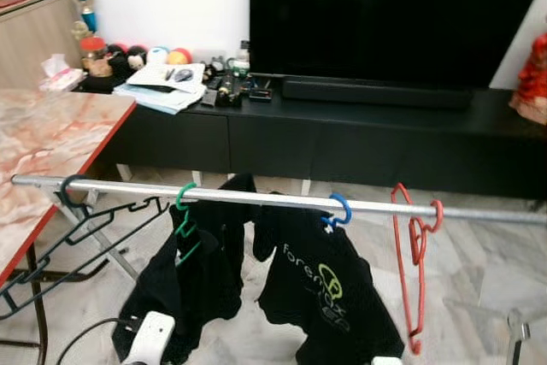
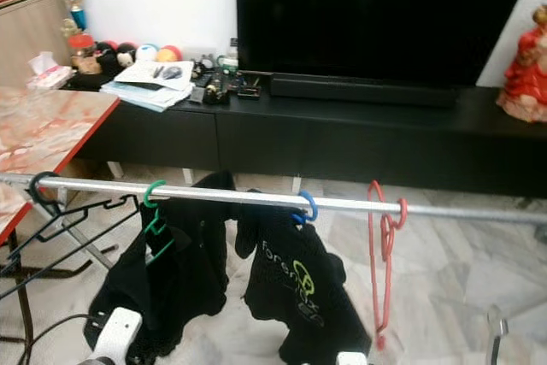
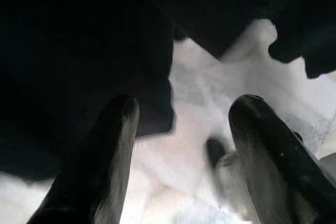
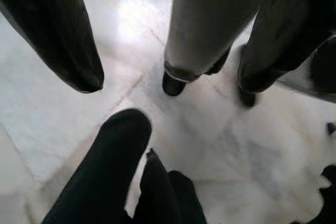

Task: Hang hanger

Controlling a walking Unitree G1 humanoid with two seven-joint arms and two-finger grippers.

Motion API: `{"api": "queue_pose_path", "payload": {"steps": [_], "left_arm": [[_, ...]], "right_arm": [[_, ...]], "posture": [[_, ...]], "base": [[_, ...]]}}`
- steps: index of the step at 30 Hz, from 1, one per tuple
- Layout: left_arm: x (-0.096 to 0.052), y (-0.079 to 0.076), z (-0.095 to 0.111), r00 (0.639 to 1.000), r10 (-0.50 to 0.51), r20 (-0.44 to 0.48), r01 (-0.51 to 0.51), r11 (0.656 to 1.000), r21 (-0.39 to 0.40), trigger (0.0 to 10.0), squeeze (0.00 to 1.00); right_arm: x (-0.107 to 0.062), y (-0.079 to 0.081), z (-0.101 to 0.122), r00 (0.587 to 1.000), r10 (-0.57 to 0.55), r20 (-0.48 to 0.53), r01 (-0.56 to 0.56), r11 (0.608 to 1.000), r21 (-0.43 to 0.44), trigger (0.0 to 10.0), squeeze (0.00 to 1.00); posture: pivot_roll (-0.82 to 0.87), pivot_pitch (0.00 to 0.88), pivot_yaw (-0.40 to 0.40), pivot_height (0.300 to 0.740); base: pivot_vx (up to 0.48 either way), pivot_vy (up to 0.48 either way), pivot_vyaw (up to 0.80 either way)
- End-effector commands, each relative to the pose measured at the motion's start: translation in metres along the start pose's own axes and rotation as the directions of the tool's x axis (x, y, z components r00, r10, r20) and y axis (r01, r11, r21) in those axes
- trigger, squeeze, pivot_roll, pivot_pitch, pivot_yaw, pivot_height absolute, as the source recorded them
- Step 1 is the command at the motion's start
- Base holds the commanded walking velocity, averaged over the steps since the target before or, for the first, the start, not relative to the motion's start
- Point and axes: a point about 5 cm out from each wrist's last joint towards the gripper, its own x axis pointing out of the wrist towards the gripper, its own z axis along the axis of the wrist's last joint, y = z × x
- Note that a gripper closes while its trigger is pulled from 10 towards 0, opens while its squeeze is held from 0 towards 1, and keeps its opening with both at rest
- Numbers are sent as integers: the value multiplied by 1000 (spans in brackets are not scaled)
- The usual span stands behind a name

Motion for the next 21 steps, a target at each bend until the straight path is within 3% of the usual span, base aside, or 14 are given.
{"api": "queue_pose_path", "payload": {"steps": [1, 5, 9, 10, 11, 13, 15, 20, 21], "left_arm": [[-1, 9, 10, 999, 12, 38, -13, 999, 33, 10000, 0], [-2, 13, 31, 989, -98, 116, 88, 993, 81, 10000, 0], [-5, 15, 39, 973, -188, 131, 169, 976, 140, 10000, 0], [-10, 16, 45, 952, -273, 137, 248, 953, 176, 10000, 0], [-10, 16, 45, 952, -273, 137, 248, 953, 176, 10000, 0], [-17, 17, 55, 920, -369, 135, 332, 914, 233, 10000, 0], [-19, 18, 60, 913, -381, 142, 341, 907, 246, 10000, 0], [-42, 15, 100, 832, -504, 231, 419, 845, 332, 10000, 0], [-42, 15, 100, 832, -504, 231, 419, 845, 332, 10000, 0]], "right_arm": [[1, 5, 6, 1000, 11, 20, -11, 1000, 3, 10000, 0], [1, 5, 6, 1000, 10, 19, -10, 1000, 2, 10000, 0], [1, 5, 6, 1000, 12, 16, -12, 1000, -4, 10000, 0], [1, 5, 6, 1000, 15, 15, -14, 1000, -7, 10000, 0], [1, 5, 6, 1000, 15, 15, -14, 1000, -7, 10000, 0], [1, 6, 6, 1000, 18, 14, -18, 1000, -10, 10000, 0], [1, 6, 7, 1000, 19, 14, -19, 1000, -11, 10000, 0], [1, 5, 7, 1000, 19, 14, -19, 1000, -19, 10000, 0], [1, 5, 7, 1000, 19, 14, -19, 1000, -19, 10000, 0]], "posture": [[97, 0, -41, 740], [101, 0, -42, 740], [103, 0, -41, 740], [107, 0, -41, 740], [107, 0, -41, 740], [107, 0, -41, 740], [108, 0, -41, 740], [108, 0, -43, 740], [108, 0, -43, 740]], "base": [[0, 0, 0], [0, 0, 0], [0, 0, 0], [0, 0, 0], [0, 0, 0], [0, 0, 0], [0, 0, 0], [0, 0, 0], [0, 0, 0]]}}
